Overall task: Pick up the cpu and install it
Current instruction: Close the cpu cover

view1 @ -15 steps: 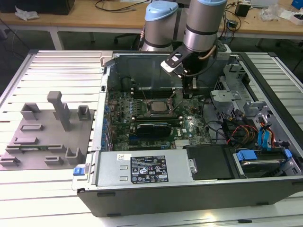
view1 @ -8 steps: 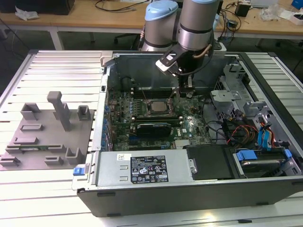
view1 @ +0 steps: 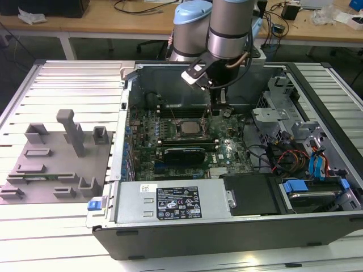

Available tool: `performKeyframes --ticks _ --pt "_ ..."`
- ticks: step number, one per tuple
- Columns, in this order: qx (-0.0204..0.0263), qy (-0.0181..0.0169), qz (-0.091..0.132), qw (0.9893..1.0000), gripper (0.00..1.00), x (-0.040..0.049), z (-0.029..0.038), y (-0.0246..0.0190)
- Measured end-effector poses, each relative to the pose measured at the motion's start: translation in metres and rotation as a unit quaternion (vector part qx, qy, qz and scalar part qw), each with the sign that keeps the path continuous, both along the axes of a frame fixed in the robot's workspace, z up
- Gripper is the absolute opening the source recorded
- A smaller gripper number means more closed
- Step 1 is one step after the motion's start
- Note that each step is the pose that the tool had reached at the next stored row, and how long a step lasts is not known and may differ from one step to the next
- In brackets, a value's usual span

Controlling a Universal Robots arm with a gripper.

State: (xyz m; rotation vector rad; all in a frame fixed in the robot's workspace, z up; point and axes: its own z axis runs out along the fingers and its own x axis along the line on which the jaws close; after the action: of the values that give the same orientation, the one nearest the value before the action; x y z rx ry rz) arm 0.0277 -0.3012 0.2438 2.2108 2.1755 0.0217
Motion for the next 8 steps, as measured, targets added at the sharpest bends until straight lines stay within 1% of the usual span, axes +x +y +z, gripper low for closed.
performKeyframes --ticks 3,4,5,6,7,8 --pt "0.0 -0.0032 0.0 1.0 0.11 -0.0038 0.0003 0.0011" --pt "0.0 -0.0052 0.0 1.0 0.11 -0.0064 0.0005 0.0017" --pt "0.0 -0.0148 0.0 0.9999 0.11 -0.0196 0.0006 0.0031" --pt "0.0002 0.0155 0.0 0.9999 0.11 -0.0208 -0.0001 0.003" --pt "0.0001 0.0317 0.0 0.9995 0.11 -0.0212 -0.0003 0.003" --pt "-0.0002 0.0317 0.001 0.9995 0.11 -0.0222 -0.0007 0.003"
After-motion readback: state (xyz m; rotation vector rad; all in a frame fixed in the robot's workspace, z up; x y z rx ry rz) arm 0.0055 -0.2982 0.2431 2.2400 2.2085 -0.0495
